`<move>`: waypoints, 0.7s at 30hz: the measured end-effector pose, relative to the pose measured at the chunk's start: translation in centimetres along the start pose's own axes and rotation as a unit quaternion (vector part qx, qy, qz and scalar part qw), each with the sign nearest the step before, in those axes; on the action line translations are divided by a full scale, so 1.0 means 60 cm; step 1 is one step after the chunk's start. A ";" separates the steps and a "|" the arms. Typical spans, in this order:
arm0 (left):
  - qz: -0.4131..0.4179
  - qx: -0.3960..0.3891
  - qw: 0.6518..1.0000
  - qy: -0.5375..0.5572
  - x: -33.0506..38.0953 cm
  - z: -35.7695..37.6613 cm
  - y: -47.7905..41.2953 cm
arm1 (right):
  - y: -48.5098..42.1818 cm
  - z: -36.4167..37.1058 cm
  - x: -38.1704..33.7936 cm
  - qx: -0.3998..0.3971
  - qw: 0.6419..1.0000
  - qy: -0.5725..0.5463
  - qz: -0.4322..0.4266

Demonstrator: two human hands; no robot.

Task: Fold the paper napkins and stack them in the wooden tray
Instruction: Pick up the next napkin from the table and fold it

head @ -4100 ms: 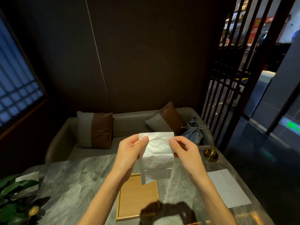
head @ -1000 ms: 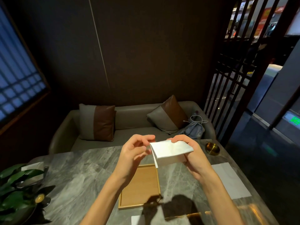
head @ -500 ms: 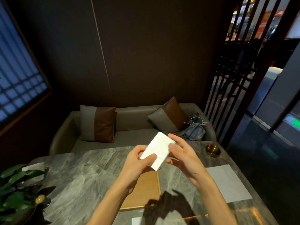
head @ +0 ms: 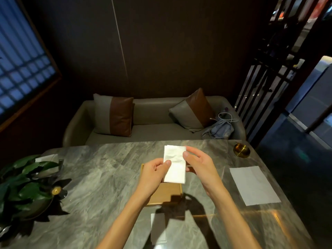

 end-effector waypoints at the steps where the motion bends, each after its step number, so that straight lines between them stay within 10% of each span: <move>1: -0.016 0.006 1.000 0.019 -0.015 0.002 0.002 | 0.002 0.001 0.018 -0.014 1.000 0.008 0.022; 21: -0.294 -0.004 0.947 -0.128 -0.516 0.116 0.086 | 0.073 -0.026 0.570 0.114 0.939 0.221 0.240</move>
Point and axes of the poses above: each hand's wrist, its own y-axis away from the middle knuckle, its own z-axis out of the palm, x = y × z, the point moved 3 cm from there along -y, towards the middle knuckle, and after that the axes turned 13 degrees about -y, right-handed, at the moved point
